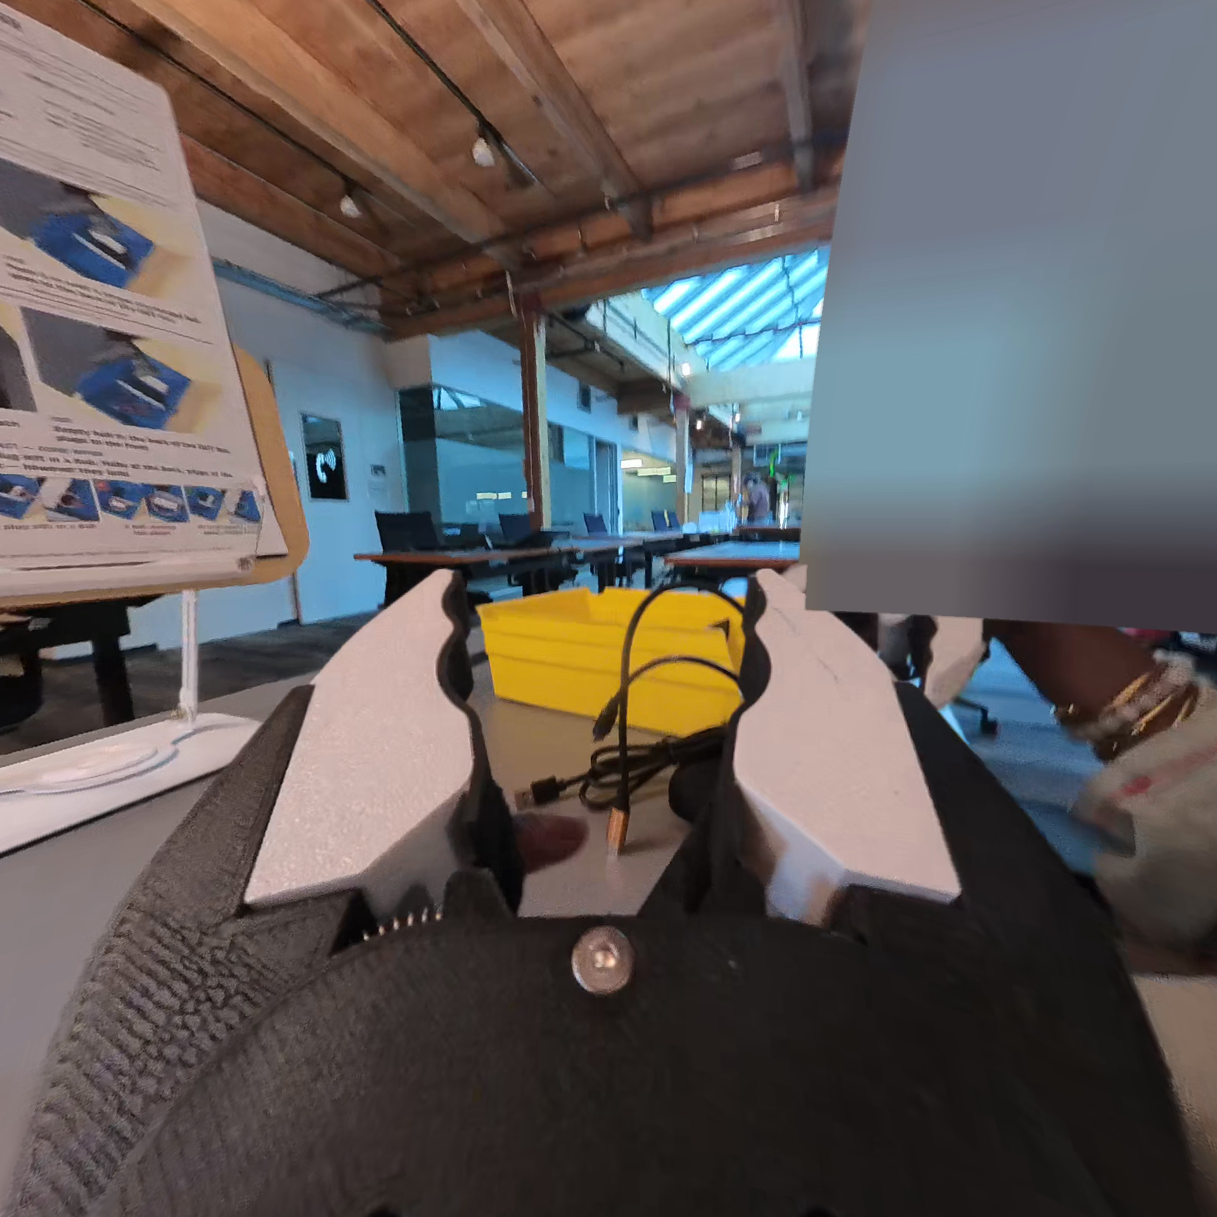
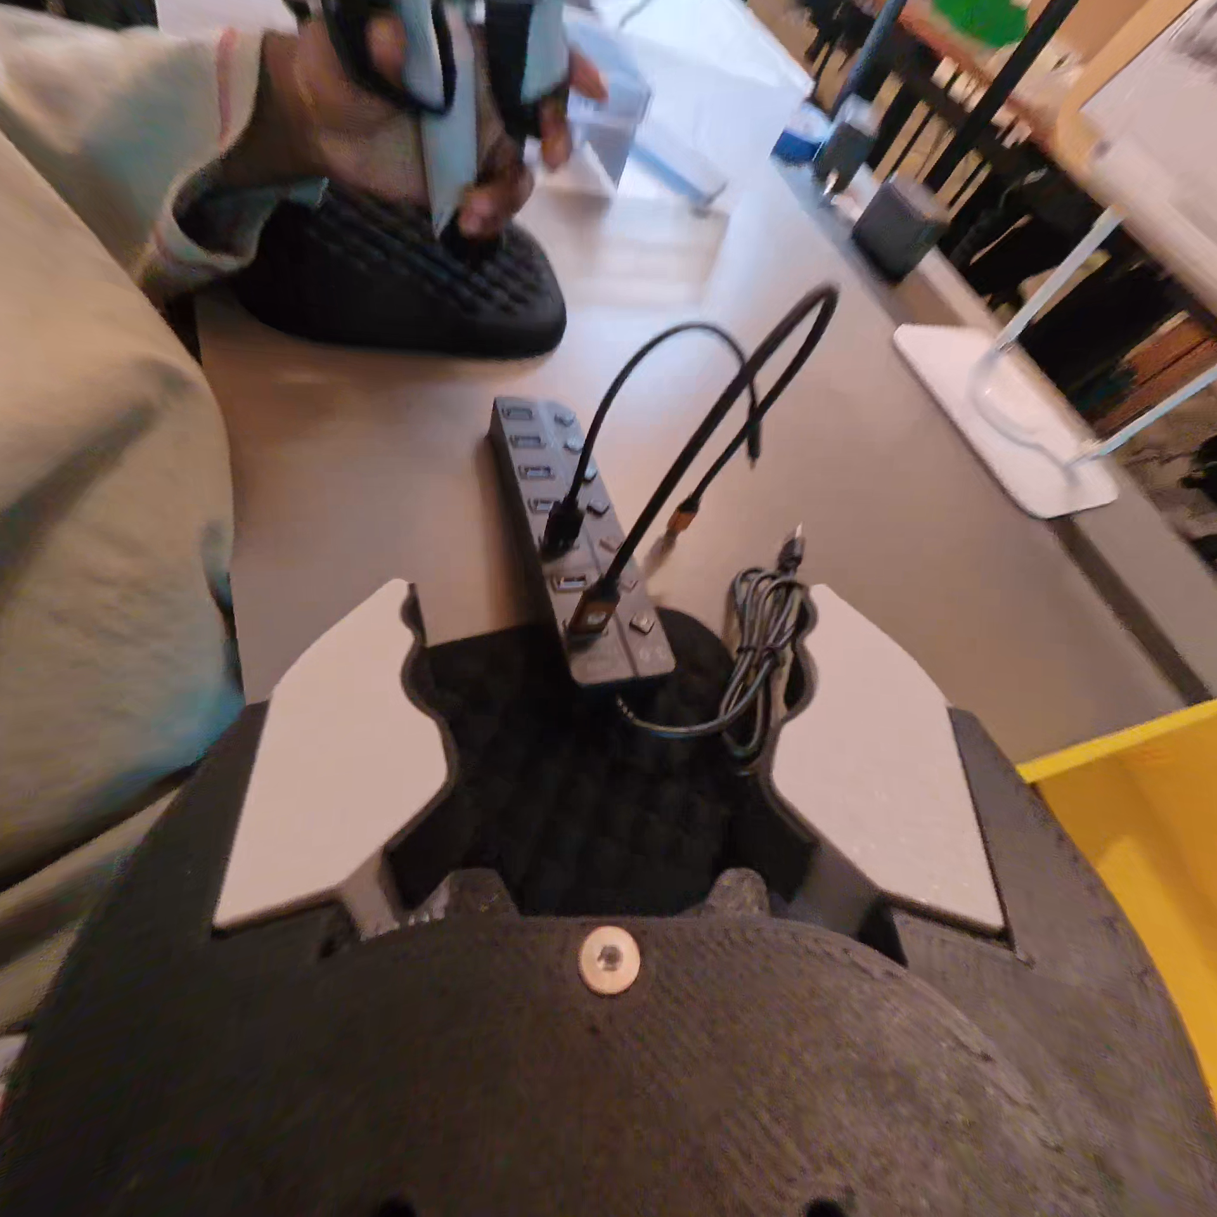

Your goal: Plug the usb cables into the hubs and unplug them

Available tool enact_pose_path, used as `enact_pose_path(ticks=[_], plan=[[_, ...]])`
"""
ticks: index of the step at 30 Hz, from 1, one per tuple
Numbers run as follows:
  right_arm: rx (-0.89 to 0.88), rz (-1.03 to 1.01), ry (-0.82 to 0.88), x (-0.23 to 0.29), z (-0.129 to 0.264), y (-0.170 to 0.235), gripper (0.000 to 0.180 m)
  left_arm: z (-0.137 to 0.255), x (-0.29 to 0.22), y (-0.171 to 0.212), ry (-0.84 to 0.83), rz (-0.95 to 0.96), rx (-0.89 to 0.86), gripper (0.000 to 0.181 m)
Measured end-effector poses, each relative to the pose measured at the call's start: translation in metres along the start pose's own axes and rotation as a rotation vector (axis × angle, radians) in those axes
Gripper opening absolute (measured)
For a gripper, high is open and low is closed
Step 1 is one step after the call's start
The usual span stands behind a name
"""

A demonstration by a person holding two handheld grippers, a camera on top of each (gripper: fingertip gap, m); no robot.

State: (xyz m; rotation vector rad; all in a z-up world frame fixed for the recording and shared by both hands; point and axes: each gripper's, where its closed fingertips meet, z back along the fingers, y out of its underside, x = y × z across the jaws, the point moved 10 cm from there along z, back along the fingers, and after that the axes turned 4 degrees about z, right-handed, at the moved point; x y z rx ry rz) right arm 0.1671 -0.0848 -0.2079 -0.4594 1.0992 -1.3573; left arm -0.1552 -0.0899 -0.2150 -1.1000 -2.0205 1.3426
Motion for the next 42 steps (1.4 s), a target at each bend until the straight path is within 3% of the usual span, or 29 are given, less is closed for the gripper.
enact_pose_path(ticks=[3,7,16,20,28,35,42], plan=[[0.021,-0.016,-0.059,-0.002,-0.022,0.009,0.118,0.002,0.0,-0.003,0.024,0.023,-0.075,0.091],[0.092,-0.058,-0.072,-0.006,-0.049,0.023,0.107,0.001,0.0,-0.004,0.008,-0.014,-0.085,0.115],[0.192,-0.105,-0.109,-0.01,-0.07,0.039,0.09,-0.003,-0.005,0.005,0.058,-0.054,0.029,0.107],[0.178,-0.039,-0.16,-0.006,-0.07,0.036,0.058,-0.003,-0.004,0.006,0.049,-0.043,0.044,0.102],[0.089,0.176,-0.01,-0.002,-0.068,0.016,0.057,0.0,-0.002,0.0,0.072,0.039,-0.044,0.093],[0.223,0.323,0.112,0.005,-0.062,-0.012,0.057,0.006,0.007,-0.004,-0.005,0.096,-0.115,0.085],[0.241,0.555,0.298,0.015,-0.057,-0.038,0.056,0.001,0.002,0.006,0.011,-0.016,0.041,0.079]])
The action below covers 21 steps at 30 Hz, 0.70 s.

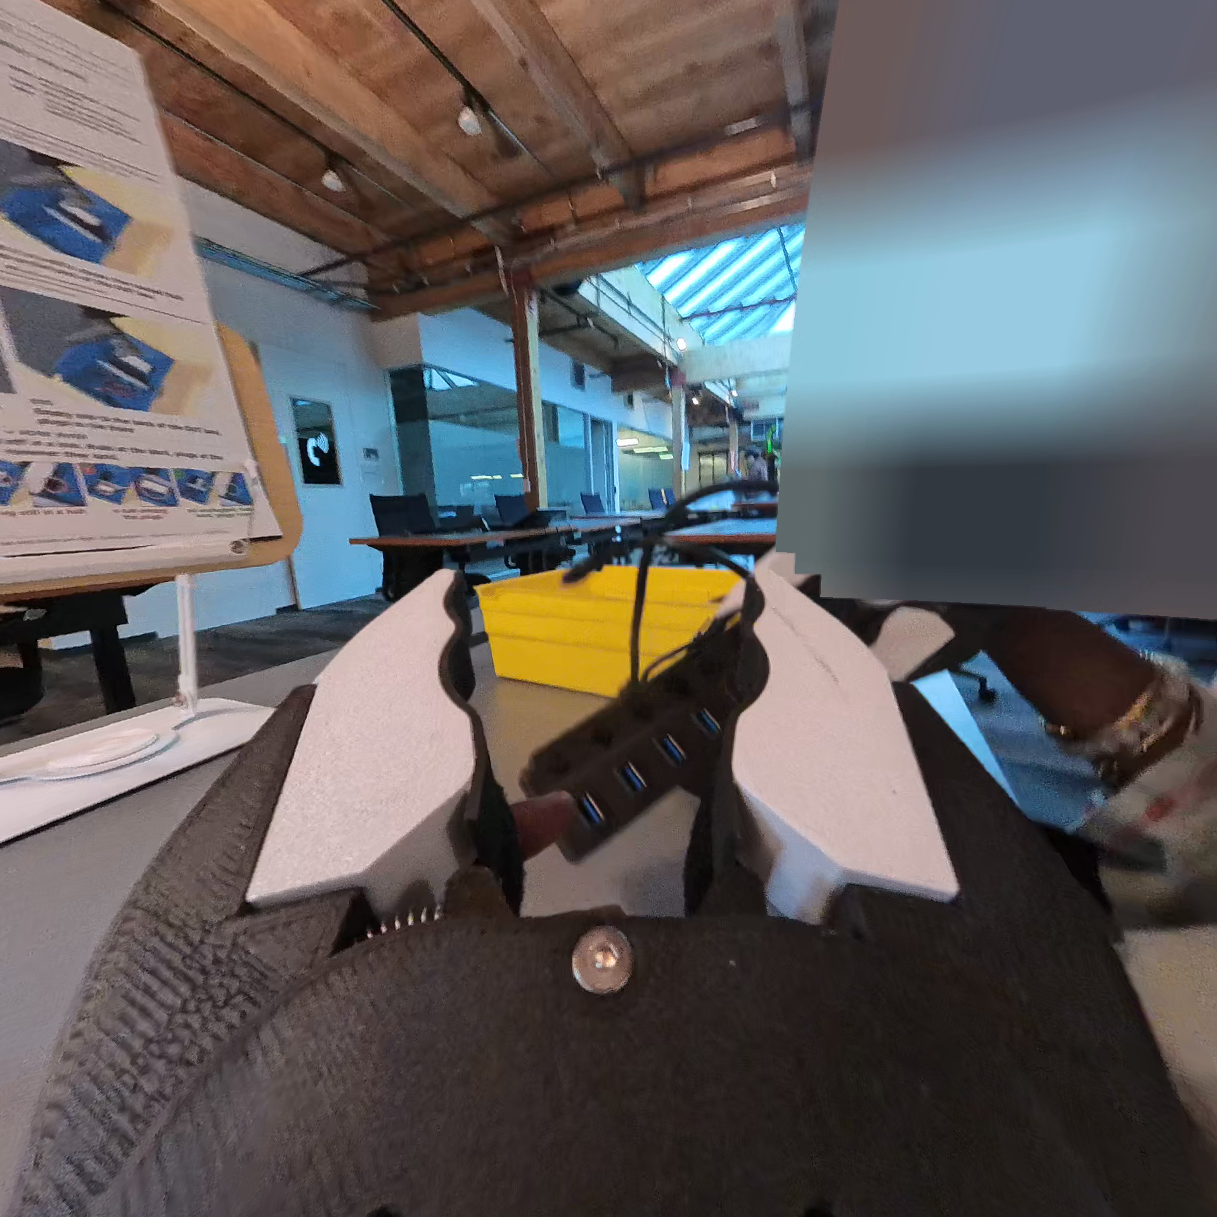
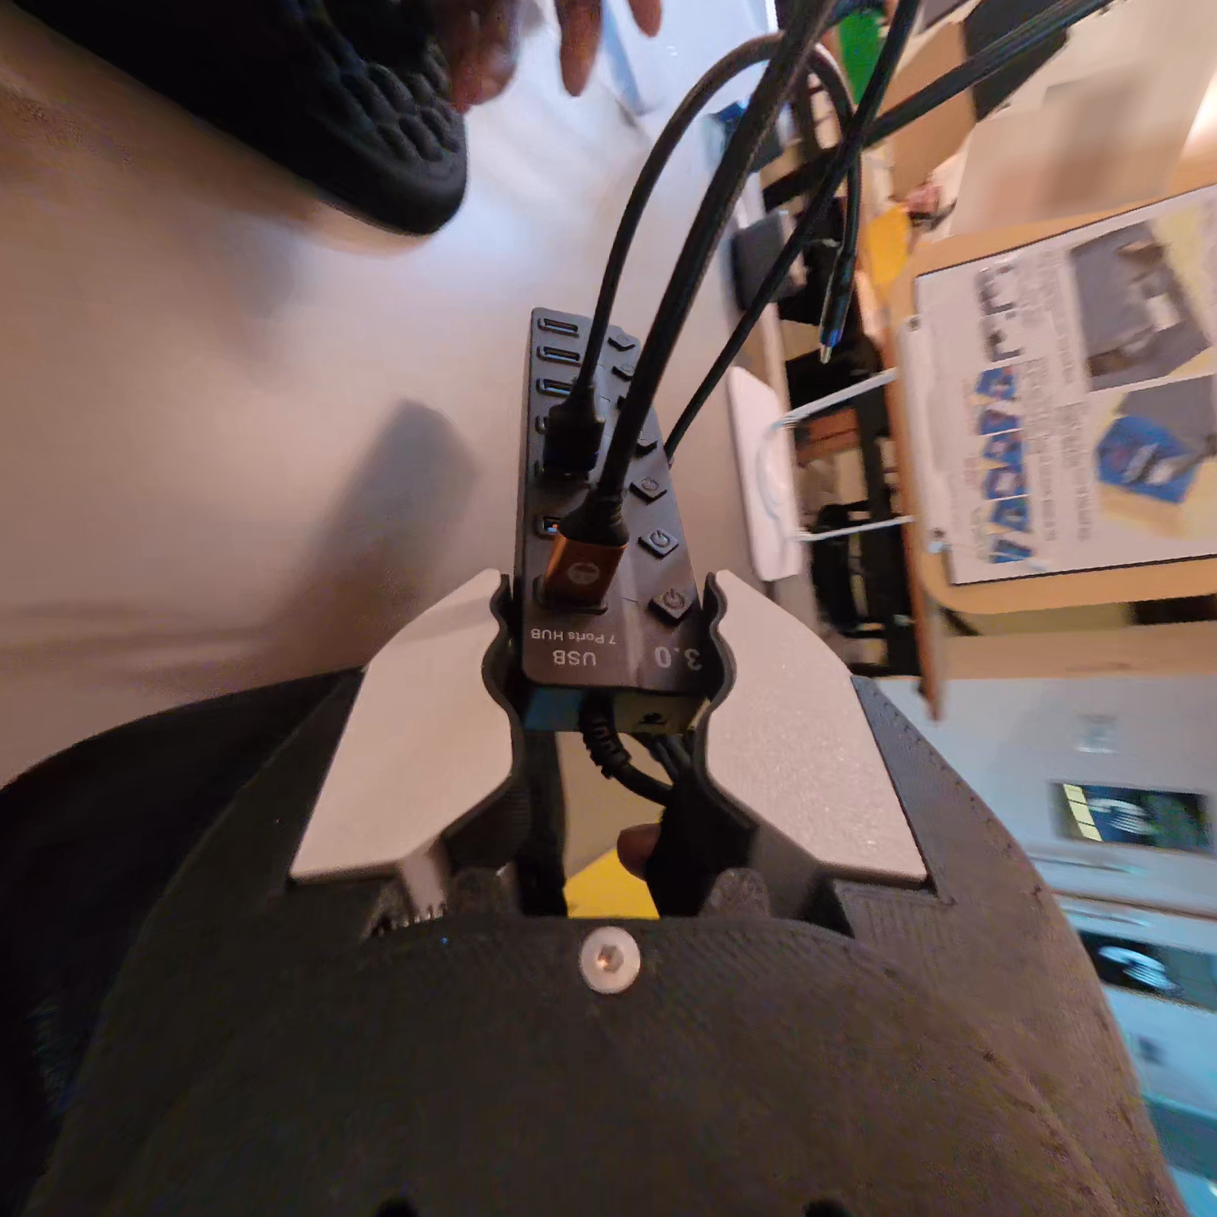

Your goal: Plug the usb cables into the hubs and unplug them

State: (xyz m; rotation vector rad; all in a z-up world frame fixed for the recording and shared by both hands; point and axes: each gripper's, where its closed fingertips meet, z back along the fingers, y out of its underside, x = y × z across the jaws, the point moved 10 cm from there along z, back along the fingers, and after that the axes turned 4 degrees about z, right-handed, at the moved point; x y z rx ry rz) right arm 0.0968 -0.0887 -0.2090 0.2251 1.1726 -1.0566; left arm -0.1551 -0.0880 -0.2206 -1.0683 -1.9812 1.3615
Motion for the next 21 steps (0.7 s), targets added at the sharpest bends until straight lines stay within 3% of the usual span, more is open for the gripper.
enact_pose_path(ticks=[6,12,16,21], plan=[[0.093,0.099,0.311,-0.028,0.026,-0.008,0.056,-0.005,-0.006,0.006,0.039,-0.083,0.087,0.076],[0.164,0.011,0.562,-0.103,0.064,0.023,0.056,-0.005,-0.007,0.005,0.037,-0.085,0.08,0.075],[0.231,-0.067,0.581,-0.143,0.071,0.072,0.056,-0.005,-0.007,0.006,0.04,-0.092,0.089,0.075],[0.28,-0.27,0.42,-0.148,0.044,0.163,0.056,-0.006,-0.008,0.007,0.047,-0.105,0.107,0.074]])
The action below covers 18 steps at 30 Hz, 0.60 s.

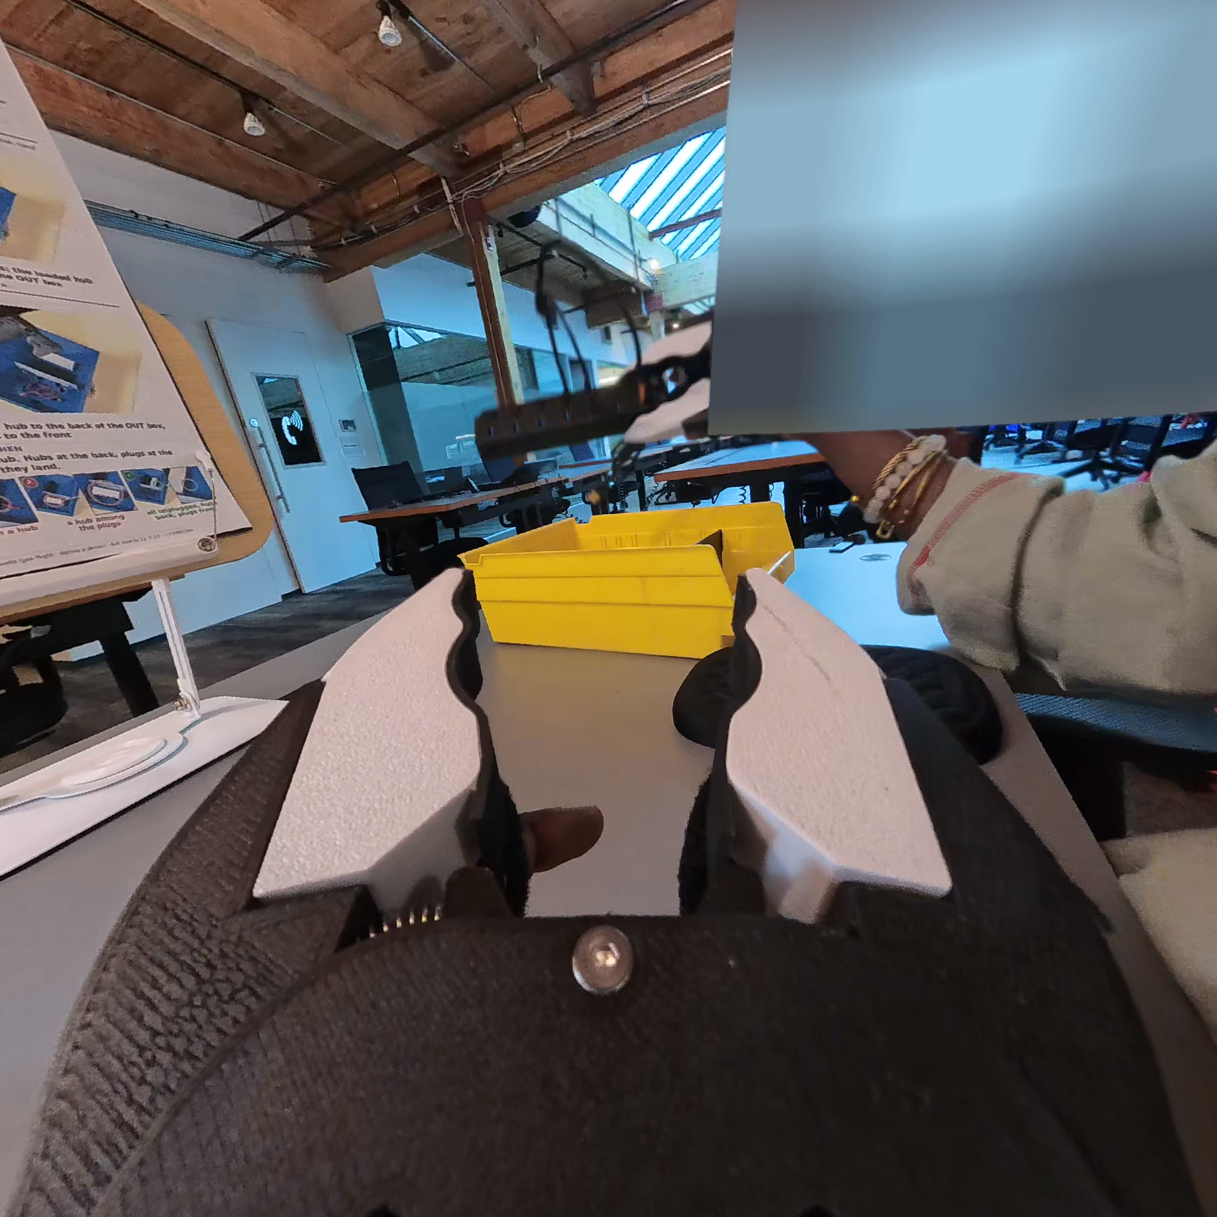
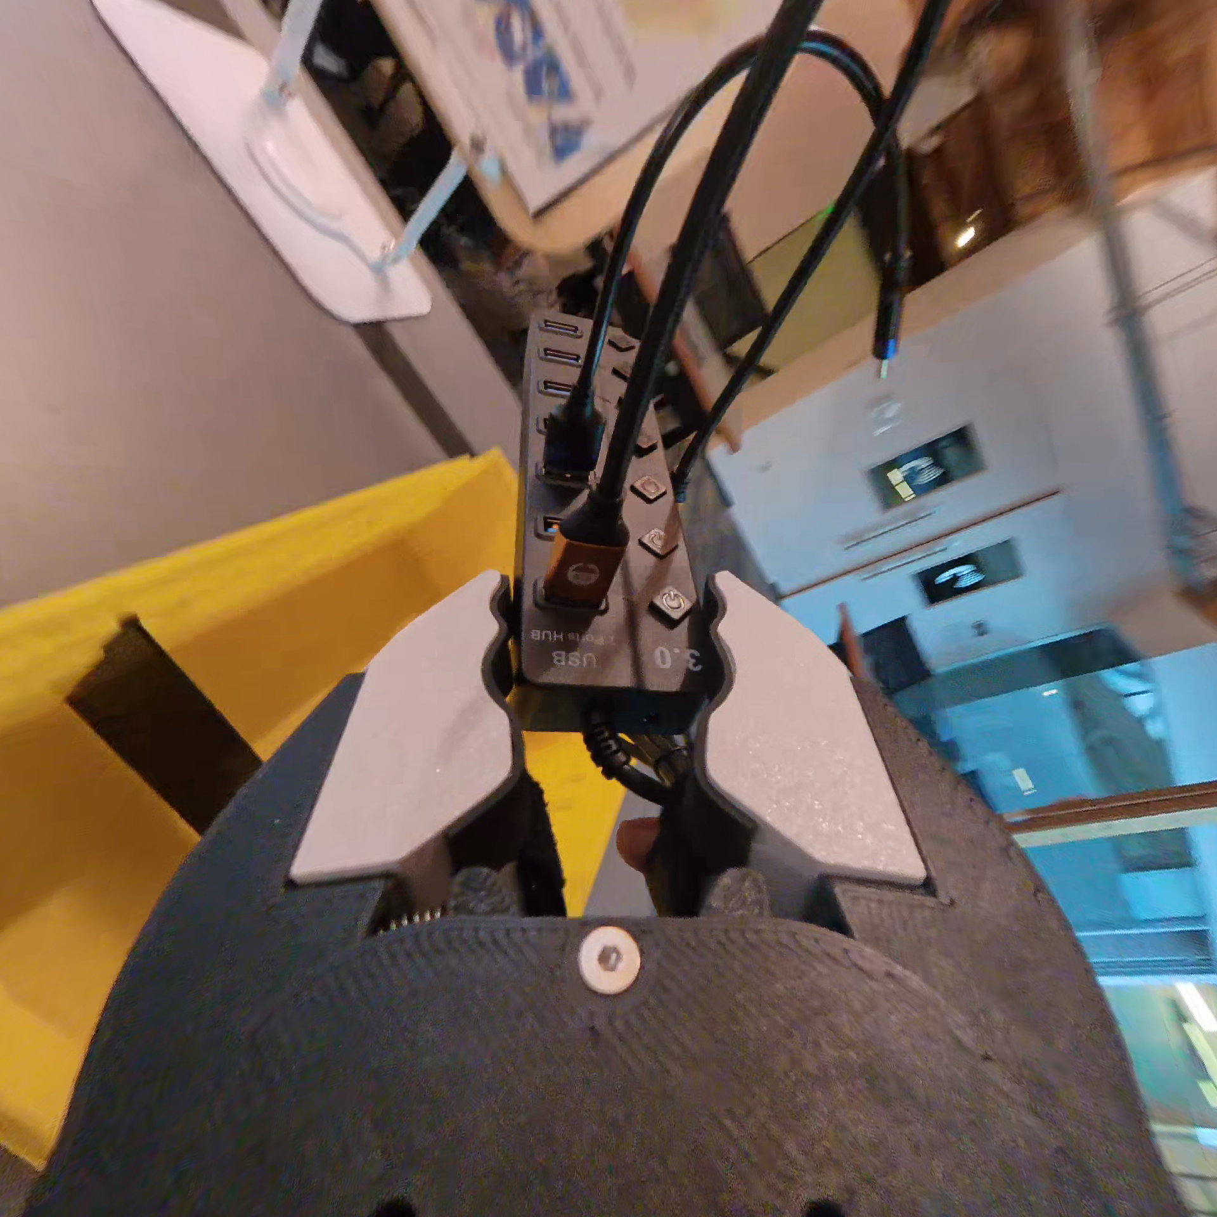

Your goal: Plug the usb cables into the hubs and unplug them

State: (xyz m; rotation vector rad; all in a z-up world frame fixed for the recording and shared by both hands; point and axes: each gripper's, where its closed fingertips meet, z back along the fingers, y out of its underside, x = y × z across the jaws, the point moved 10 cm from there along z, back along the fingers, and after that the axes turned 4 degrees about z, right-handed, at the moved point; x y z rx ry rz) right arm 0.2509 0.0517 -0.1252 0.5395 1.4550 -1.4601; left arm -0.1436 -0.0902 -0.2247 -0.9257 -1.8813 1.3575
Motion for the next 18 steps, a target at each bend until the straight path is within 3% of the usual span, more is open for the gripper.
enact_pose_path(ticks=[6,10,13,15,18], plan=[[0.165,-0.184,-0.203,0.027,-0.043,0.068,0.056,-0.001,-0.001,0.002,0.004,-0.011,0.031,0.074],[0.225,-0.276,-0.342,0.038,-0.053,0.074,0.056,-0.002,-0.001,0.004,0.012,-0.024,0.051,0.074],[0.139,-0.385,-0.284,0.031,-0.049,0.067,0.037,-0.001,-0.001,0.004,0.012,-0.027,0.052,0.074],[0.072,-0.479,-0.224,0.021,-0.042,0.062,0.047,-0.001,-0.001,0.004,0.011,-0.026,0.051,0.074],[-0.012,-0.598,-0.148,0.011,-0.027,0.051,0.083,-0.001,-0.001,0.003,0.007,-0.024,0.045,0.074]])
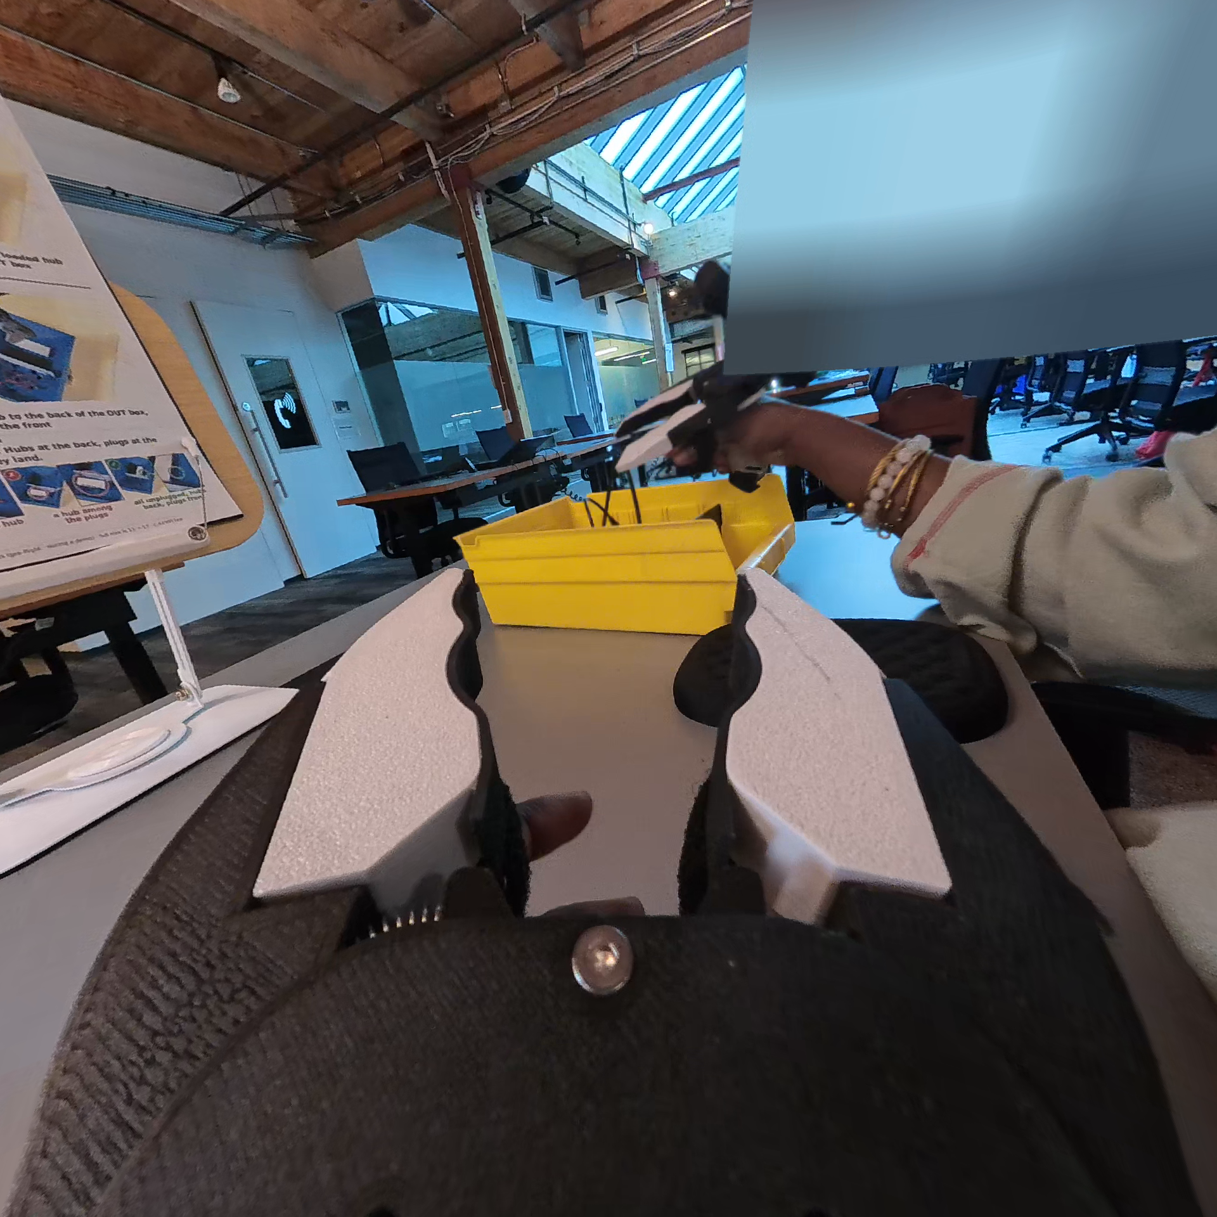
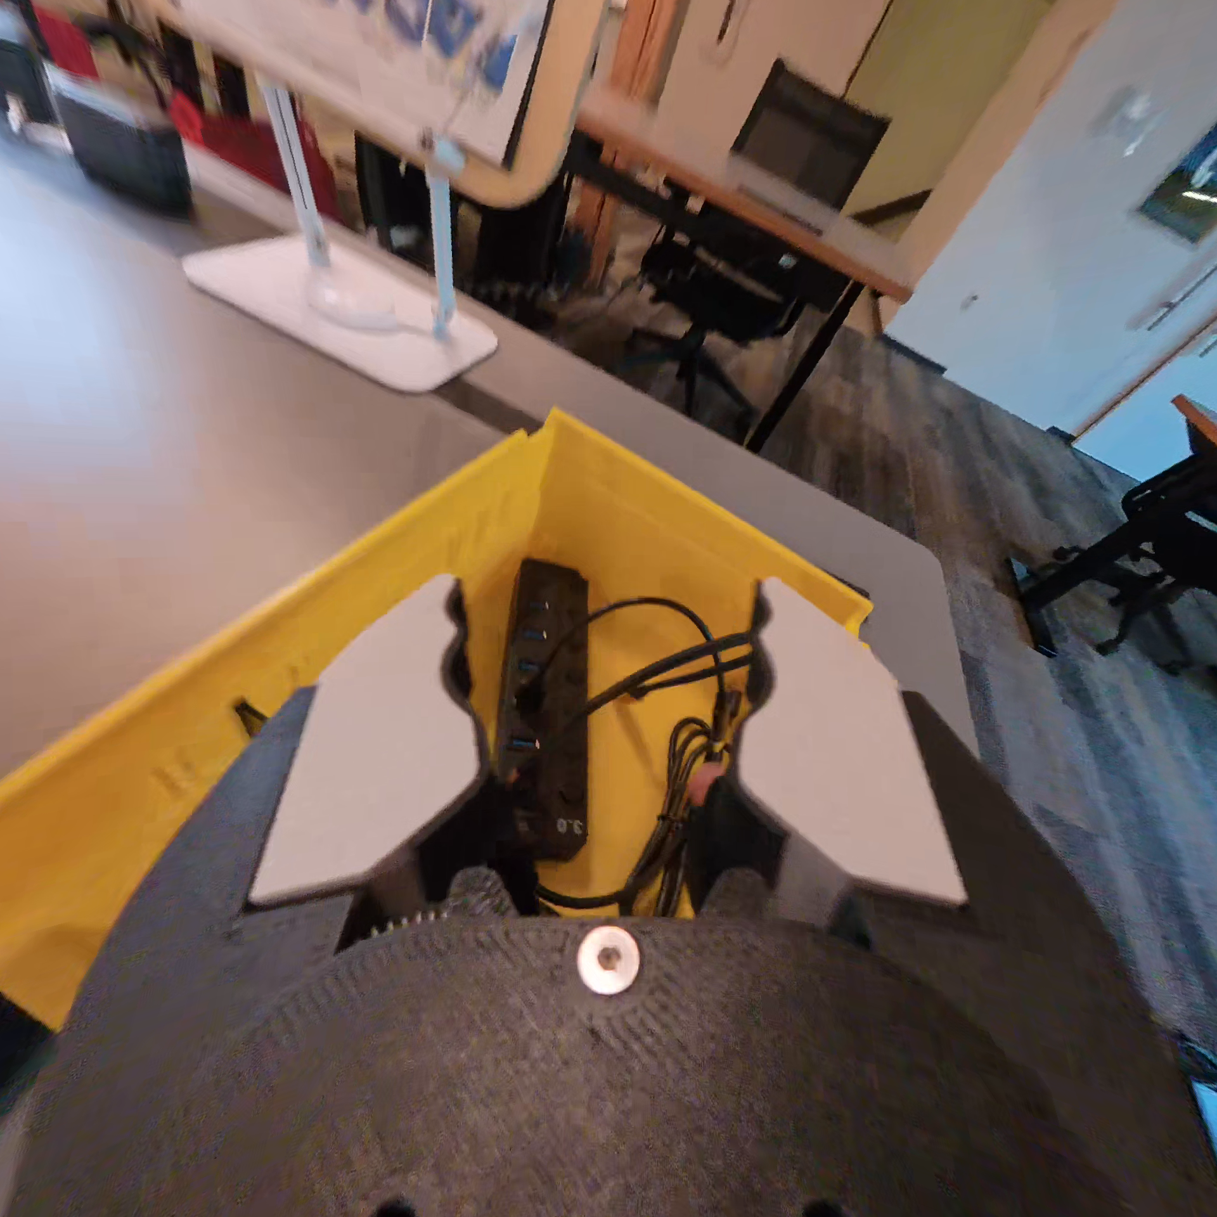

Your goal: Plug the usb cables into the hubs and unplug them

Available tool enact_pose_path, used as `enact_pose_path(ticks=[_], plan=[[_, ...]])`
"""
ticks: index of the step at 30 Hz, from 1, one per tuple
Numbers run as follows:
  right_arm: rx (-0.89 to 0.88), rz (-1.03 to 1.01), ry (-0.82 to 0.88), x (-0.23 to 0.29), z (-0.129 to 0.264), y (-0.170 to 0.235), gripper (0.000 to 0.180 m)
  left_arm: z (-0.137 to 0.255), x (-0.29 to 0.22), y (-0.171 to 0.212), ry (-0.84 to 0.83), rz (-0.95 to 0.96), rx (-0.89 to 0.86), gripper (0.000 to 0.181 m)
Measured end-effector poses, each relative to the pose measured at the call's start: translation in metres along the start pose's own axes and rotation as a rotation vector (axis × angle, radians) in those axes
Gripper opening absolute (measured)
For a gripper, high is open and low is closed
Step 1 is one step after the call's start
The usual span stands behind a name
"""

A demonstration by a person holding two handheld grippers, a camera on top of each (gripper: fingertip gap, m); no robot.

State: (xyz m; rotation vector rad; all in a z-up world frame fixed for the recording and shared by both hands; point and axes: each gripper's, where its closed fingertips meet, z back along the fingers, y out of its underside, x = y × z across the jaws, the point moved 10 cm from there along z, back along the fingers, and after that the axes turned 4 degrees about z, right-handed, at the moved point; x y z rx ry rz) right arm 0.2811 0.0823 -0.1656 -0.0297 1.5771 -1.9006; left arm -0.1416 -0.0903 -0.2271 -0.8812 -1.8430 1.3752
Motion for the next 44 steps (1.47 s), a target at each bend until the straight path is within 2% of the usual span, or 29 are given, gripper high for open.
enact_pose_path(ticks=[4,8,12,13,15,16,17,20,21,22,23,24,25,28,29,32,33,34,35,39,40,41,43,44], plan=[[-0.17,-0.109,0.036,0.013,0.024,-0.019,0.146,-0.001,0.0,-0.001,-0.012,-0.004,-0.007,0.074],[-0.319,-0.167,-0.002,0.037,0.05,-0.033,0.146,0.0,0.002,-0.003,-0.036,0.006,-0.04,0.08],[-0.421,-0.101,-0.015,0.071,0.076,-0.041,0.145,0.002,0.004,-0.005,-0.064,0.03,-0.078,0.086],[-0.447,-0.07,0.003,0.079,0.084,-0.042,0.131,0.002,0.005,-0.005,-0.067,0.034,-0.085,0.086],[-0.561,0.031,0.06,0.094,0.104,-0.042,0.037,0.002,0.005,-0.005,-0.068,0.036,-0.091,0.086],[-0.665,0.038,0.125,0.1,0.113,-0.043,0.01,0.002,0.005,-0.005,-0.068,0.034,-0.091,0.086],[-0.764,0.028,0.16,0.105,0.121,-0.044,0.0,0.002,0.005,-0.005,-0.067,0.031,-0.089,0.086],[-0.863,0.006,0.098,0.117,0.132,-0.044,0.001,0.002,0.003,-0.004,-0.053,0.025,-0.072,0.084],[-0.849,-0.007,0.112,0.119,0.134,-0.043,0.011,0.002,0.003,-0.003,-0.048,0.025,-0.066,0.083],[-0.844,0.002,0.122,0.122,0.134,-0.044,0.05,0.001,0.002,-0.003,-0.045,0.022,-0.061,0.082],[-0.846,0.008,0.124,0.125,0.132,-0.046,0.101,0.001,0.002,-0.003,-0.044,0.018,-0.059,0.081],[-0.826,0.005,0.095,0.129,0.128,-0.048,0.131,0.001,0.002,-0.003,-0.043,0.016,-0.057,0.081],[-0.793,-0.006,0.054,0.134,0.125,-0.048,0.146,0.001,0.002,-0.003,-0.042,0.015,-0.056,0.081],[-0.726,0.047,-0.007,0.146,0.118,-0.048,0.146,0.001,0.002,-0.002,-0.044,0.012,-0.054,0.078],[-0.718,0.068,-0.011,0.148,0.117,-0.049,0.14,0.001,0.002,-0.002,-0.046,0.01,-0.048,0.077],[-0.741,0.086,-0.107,0.158,0.118,-0.052,0.089,0.0,0.002,-0.001,-0.042,0.004,-0.037,0.075],[-0.743,0.078,-0.154,0.16,0.12,-0.053,0.062,0.0,0.002,-0.001,-0.041,0.002,-0.035,0.075],[-0.727,0.058,-0.175,0.16,0.121,-0.053,0.028,0.0,0.002,-0.001,-0.04,0.0,-0.033,0.075],[-0.699,0.051,-0.198,0.161,0.121,-0.052,0.003,0.0,0.002,-0.001,-0.04,-0.002,-0.032,0.075],[-0.598,0.089,-0.232,0.165,0.119,-0.053,0.0,0.0,0.002,-0.001,-0.04,-0.009,-0.029,0.074],[-0.597,0.11,-0.219,0.166,0.119,-0.054,0.006,0.0,0.001,-0.001,-0.039,-0.009,-0.028,0.074],[-0.62,0.121,-0.193,0.168,0.119,-0.057,0.032,-0.001,0.001,-0.001,-0.038,-0.011,-0.027,0.074],[-0.73,0.11,-0.166,0.172,0.118,-0.064,0.118,-0.001,0.001,-0.001,-0.039,-0.016,-0.026,0.074],[-0.784,0.073,-0.181,0.173,0.117,-0.066,0.142,-0.001,0.001,-0.001,-0.038,-0.017,-0.027,0.074]])
